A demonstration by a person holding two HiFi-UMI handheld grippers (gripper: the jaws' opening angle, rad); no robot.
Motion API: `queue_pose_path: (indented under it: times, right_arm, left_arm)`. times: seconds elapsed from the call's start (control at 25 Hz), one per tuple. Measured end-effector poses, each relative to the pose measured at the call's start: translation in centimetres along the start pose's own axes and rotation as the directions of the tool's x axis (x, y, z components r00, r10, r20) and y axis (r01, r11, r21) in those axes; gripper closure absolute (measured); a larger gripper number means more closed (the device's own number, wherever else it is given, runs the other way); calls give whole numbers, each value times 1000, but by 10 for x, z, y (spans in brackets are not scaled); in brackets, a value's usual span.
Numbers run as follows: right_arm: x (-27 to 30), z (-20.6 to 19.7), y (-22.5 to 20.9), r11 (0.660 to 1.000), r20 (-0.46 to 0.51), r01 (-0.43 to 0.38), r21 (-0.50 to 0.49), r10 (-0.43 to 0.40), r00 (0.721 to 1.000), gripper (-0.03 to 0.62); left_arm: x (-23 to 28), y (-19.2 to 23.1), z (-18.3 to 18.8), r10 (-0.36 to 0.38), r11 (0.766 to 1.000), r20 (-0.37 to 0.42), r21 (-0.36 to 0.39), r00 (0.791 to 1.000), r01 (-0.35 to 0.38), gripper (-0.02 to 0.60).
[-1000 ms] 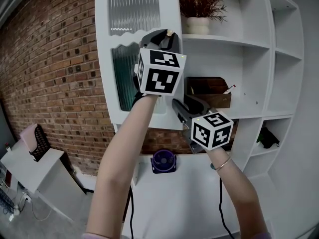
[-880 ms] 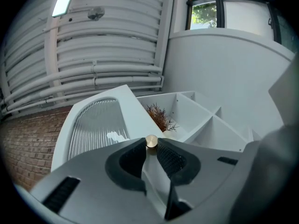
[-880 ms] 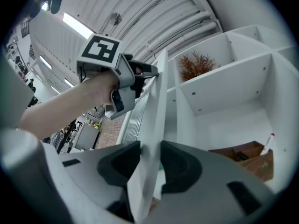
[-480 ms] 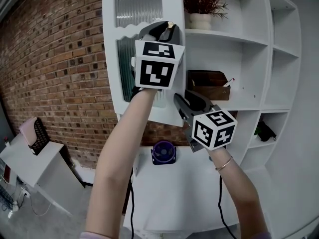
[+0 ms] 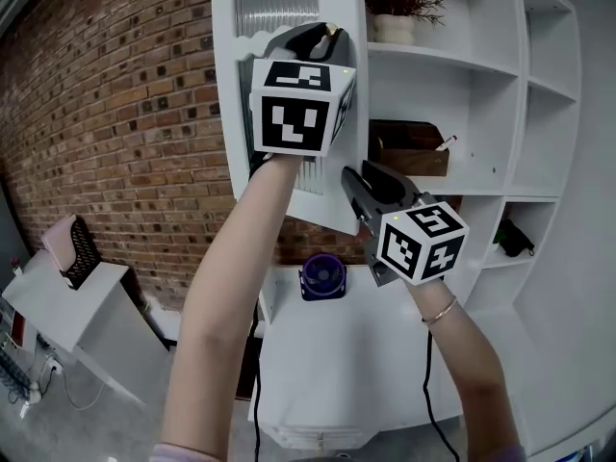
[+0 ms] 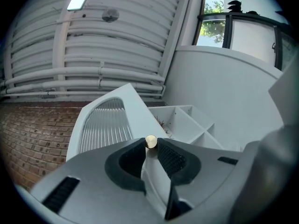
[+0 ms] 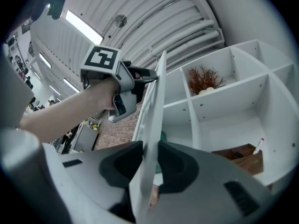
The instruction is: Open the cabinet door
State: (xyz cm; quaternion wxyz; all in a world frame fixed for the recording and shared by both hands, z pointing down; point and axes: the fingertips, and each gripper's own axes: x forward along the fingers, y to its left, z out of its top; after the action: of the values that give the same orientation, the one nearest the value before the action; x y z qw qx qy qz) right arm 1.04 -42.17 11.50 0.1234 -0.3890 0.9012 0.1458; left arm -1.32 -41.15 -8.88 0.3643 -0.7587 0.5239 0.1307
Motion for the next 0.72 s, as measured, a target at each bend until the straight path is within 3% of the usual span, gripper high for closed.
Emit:
queue_pose_path:
  times: [0.72]
  right_arm:
    - [-17, 17, 67, 999, 12, -17, -38, 17, 1000, 508]
  left_arm:
    - [-54, 24, 30, -20, 997, 45, -76, 999, 23, 492]
